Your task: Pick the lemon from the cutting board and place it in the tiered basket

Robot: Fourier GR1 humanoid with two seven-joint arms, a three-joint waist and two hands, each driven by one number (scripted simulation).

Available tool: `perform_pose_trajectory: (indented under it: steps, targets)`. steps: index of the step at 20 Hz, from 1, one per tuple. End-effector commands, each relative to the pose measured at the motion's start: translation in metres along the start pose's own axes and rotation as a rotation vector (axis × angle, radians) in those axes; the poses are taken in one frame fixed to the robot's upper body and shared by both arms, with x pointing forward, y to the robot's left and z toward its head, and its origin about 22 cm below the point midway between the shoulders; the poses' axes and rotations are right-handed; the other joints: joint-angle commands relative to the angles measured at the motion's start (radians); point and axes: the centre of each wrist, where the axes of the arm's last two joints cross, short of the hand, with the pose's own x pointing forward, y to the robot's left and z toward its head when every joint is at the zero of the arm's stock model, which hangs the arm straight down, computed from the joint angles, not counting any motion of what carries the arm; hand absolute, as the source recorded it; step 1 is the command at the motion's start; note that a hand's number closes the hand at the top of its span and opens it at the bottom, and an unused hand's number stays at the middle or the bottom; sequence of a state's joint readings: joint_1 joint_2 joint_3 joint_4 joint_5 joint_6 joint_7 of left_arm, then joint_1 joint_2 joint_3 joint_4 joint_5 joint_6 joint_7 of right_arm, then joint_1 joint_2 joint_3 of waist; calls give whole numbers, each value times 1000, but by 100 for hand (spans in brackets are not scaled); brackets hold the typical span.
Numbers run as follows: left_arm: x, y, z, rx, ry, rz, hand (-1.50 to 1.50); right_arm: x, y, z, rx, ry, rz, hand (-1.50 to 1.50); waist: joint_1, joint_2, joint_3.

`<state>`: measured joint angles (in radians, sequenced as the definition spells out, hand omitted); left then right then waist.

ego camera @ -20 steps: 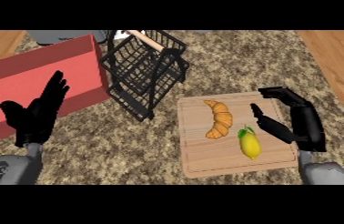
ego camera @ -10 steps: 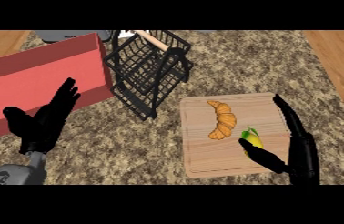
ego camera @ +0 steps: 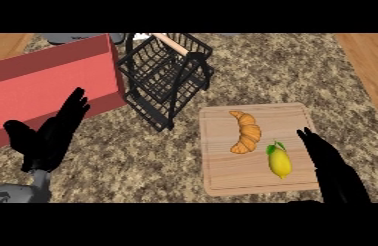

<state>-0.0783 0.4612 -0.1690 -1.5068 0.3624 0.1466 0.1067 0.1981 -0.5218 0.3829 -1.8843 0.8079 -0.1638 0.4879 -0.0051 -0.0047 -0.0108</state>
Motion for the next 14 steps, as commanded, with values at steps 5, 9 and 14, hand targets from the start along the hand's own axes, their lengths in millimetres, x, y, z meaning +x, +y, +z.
perform_pose_trajectory:
  steps: [5,9,14]
  targets:
    - [10,8,-4,-22,-6,-1,0,94,-33,24,139,136,151,-150,14,4,7]
    - [16,-24,-13,-17,-6,8,0,140,-15,8,122,194,150,-150,8,5,10]
    - [-7,-3,1,-3,5,0,0,118,12,-8,135,277,152,-150,6,5,10]
